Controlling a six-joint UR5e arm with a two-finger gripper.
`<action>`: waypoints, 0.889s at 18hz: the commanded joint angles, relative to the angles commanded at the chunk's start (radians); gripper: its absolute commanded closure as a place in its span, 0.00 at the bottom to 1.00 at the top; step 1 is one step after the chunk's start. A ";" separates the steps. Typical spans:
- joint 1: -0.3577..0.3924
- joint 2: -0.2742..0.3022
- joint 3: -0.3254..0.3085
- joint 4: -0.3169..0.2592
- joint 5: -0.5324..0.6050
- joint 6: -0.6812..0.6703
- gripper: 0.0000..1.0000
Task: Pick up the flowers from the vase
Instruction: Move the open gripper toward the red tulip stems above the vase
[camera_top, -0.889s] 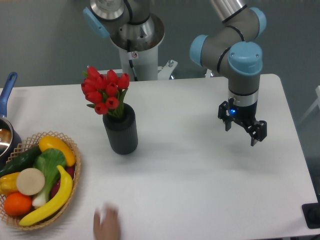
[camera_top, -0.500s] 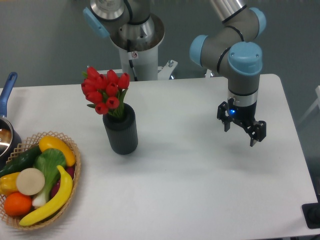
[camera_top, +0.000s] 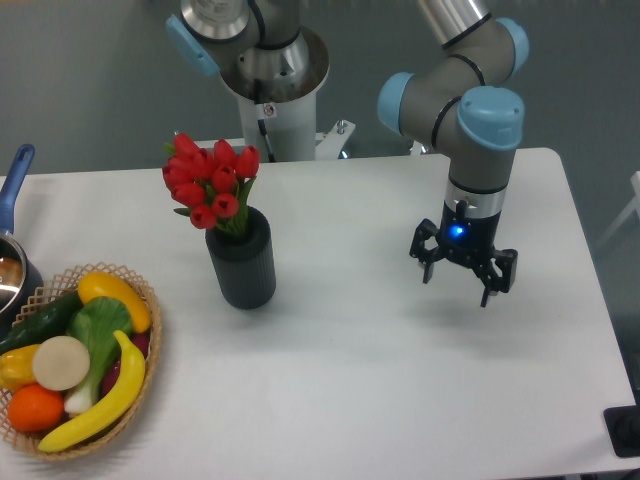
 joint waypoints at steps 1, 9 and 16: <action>0.002 0.000 -0.005 0.002 -0.044 0.000 0.00; 0.020 0.084 -0.142 0.003 -0.371 0.017 0.00; 0.028 0.271 -0.328 0.000 -0.440 0.094 0.00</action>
